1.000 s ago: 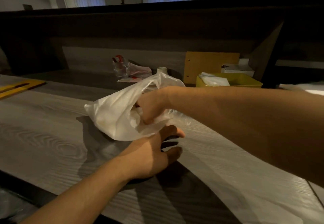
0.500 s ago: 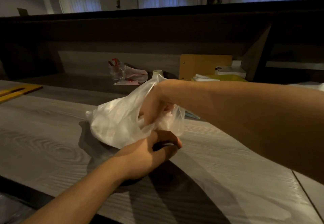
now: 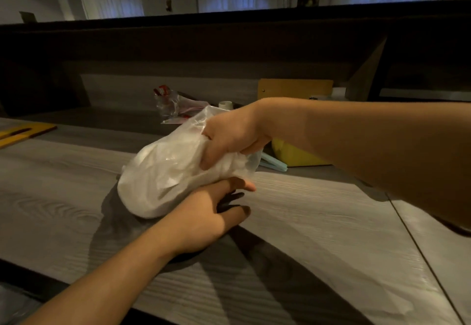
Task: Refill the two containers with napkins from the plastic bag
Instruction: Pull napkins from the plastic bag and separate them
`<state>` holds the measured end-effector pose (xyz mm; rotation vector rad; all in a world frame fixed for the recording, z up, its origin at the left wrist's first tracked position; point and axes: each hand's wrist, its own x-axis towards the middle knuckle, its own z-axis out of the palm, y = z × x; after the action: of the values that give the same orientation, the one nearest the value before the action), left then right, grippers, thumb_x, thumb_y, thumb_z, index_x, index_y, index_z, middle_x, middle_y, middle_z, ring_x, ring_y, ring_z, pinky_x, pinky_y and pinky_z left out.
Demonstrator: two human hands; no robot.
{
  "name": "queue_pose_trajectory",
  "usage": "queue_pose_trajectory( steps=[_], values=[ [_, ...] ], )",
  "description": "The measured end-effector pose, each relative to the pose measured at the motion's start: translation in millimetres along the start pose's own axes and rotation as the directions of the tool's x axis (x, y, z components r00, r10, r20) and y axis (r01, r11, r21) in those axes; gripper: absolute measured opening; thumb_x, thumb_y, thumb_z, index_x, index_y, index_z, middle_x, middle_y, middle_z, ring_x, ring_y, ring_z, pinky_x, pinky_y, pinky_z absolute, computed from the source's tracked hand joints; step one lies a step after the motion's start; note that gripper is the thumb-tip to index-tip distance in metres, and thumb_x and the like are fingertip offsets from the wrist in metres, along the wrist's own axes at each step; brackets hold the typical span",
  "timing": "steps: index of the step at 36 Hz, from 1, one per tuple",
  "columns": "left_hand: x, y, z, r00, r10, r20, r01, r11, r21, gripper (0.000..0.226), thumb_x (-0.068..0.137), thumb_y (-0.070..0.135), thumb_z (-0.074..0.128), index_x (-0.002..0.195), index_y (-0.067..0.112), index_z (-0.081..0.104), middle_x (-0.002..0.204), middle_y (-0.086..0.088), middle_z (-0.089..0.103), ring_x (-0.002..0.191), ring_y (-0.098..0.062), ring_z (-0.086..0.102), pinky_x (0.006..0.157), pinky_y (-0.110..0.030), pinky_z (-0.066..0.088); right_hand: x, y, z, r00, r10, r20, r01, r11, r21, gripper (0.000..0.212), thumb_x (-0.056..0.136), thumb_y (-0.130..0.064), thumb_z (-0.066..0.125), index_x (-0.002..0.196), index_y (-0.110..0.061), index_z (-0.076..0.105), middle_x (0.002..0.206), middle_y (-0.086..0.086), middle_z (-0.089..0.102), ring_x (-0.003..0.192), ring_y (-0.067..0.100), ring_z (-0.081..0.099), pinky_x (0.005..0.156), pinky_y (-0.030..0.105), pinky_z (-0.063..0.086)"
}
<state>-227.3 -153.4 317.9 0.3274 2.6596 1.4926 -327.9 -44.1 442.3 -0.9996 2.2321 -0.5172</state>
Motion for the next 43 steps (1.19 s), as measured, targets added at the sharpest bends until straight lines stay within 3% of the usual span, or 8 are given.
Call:
queue_pose_trajectory(
  steps=[4,8,13,16,21,27,31,43],
  values=[
    [3,0,2,0.999,0.025,-0.048,-0.024,1.000,0.018,0.050,0.095,0.027,0.067,0.138,0.047,0.050,0.144,0.022,0.048,0.131,0.007,0.046,0.111,-0.024,0.042,-17,5,-4,0.996,-0.089,-0.017,0.091,0.970,0.225,0.030,0.091,0.001,0.065,0.112,-0.021,0.060,0.114,0.008,0.070,0.106,0.028,0.070,0.089,0.043,0.060],
    [10,-4,-1,0.995,0.029,-0.094,-0.036,0.996,-0.078,0.059,0.084,0.041,0.073,0.136,0.053,0.048,0.141,0.027,0.052,0.133,0.004,0.047,0.116,-0.037,0.040,-42,22,-9,0.975,-0.108,-0.192,0.182,0.889,0.420,0.030,0.092,0.004,0.061,0.117,-0.013,0.058,0.108,0.011,0.070,0.096,0.025,0.073,0.078,0.036,0.062],
    [24,0,2,0.988,0.033,-0.150,-0.063,0.976,-0.207,0.051,0.092,0.019,0.070,0.131,0.043,0.048,0.132,0.012,0.062,0.124,-0.007,0.059,0.096,-0.028,0.052,-79,67,-1,0.935,0.043,-0.351,0.204,0.747,0.633,0.042,0.091,-0.001,0.064,0.130,-0.013,0.055,0.114,0.013,0.069,0.098,0.027,0.073,0.079,0.038,0.062],
    [31,6,8,0.990,0.044,-0.132,-0.081,0.953,-0.291,0.062,0.081,0.034,0.074,0.137,0.039,0.047,0.132,0.008,0.062,0.122,-0.009,0.061,0.087,-0.021,0.054,-104,98,10,0.973,0.101,-0.210,0.098,0.640,0.762,0.048,0.092,0.000,0.059,0.135,-0.019,0.049,0.124,0.018,0.067,0.108,0.034,0.070,0.088,0.051,0.059],
    [55,25,34,0.994,0.102,-0.035,-0.108,0.933,-0.345,0.067,0.081,0.042,0.075,0.138,0.049,0.041,0.132,0.015,0.061,0.119,-0.001,0.061,0.101,-0.027,0.051,-126,144,31,0.989,0.137,0.047,-0.110,0.501,0.858,0.056,0.091,-0.006,0.063,0.143,-0.019,0.045,0.129,0.022,0.064,0.117,0.039,0.064,0.087,0.049,0.060],
    [87,41,67,0.965,0.247,0.093,-0.247,0.969,-0.011,0.076,0.080,0.038,0.080,0.134,0.067,0.035,0.137,0.030,0.047,0.122,0.015,0.048,0.092,-0.008,0.044,-133,162,39,0.935,0.349,-0.061,-0.115,0.462,0.879,0.036,0.095,-0.014,0.061,0.130,-0.008,0.056,0.104,0.015,0.074,0.087,0.026,0.075,0.070,0.035,0.063],
    [102,48,79,0.935,0.307,0.178,-0.347,0.895,0.280,0.061,0.086,0.029,0.077,0.136,0.050,0.049,0.133,0.035,0.045,0.121,0.019,0.042,0.091,-0.003,0.041,-148,174,34,0.812,0.513,-0.278,-0.047,0.533,0.845,0.026,0.097,-0.018,0.063,0.121,-0.010,0.062,0.112,0.015,0.065,0.079,0.025,0.074,0.065,0.036,0.062],
    [116,45,81,0.914,0.331,0.236,-0.401,0.829,0.389,0.055,0.069,0.054,0.051,0.124,0.058,0.055,0.125,0.040,0.041,0.131,0.007,0.031,0.107,-0.029,0.035,-153,210,55,0.852,0.304,-0.426,0.124,0.674,0.728,0.044,0.095,0.000,0.057,0.132,-0.025,0.062,0.118,0.011,0.069,0.089,0.023,0.072,0.070,0.032,0.058]
  ],
)
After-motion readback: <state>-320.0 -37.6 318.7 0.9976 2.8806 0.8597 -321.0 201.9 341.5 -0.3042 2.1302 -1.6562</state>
